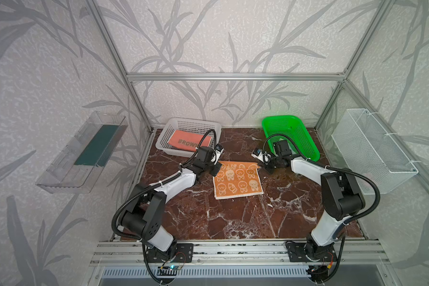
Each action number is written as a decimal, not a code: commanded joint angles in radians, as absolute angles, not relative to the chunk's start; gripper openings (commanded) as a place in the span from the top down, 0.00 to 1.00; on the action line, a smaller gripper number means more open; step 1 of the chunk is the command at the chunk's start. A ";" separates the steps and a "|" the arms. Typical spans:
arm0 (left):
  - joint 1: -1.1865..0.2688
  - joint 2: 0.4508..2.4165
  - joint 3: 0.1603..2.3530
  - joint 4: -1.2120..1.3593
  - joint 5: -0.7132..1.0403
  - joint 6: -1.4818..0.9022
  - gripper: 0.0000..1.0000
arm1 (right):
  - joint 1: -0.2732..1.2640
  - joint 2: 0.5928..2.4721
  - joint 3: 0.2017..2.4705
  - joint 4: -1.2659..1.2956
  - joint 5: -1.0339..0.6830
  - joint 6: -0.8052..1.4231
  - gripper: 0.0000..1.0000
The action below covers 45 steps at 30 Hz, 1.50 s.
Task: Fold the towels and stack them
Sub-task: 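Fold the far edge toward the robot over the towel with both grippers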
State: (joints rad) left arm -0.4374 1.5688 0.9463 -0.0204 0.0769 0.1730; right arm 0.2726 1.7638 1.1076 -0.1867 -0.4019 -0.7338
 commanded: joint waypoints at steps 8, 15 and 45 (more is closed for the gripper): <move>-0.437 1.459 0.870 -0.051 0.154 0.152 1.00 | 0.285 1.632 1.072 -0.273 -0.387 -0.724 1.00; -0.446 1.404 0.839 -0.090 0.172 0.140 1.00 | 0.296 1.585 1.034 -0.309 -0.382 -0.705 1.00; -0.574 1.303 0.703 -0.154 0.107 0.036 1.00 | 0.387 1.485 0.905 -0.473 -0.305 -0.615 1.00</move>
State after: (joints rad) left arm -0.5713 1.3369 0.7212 -0.1577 0.1272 0.0517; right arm 0.3805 1.5295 0.9115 -0.4385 -0.3199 -0.6430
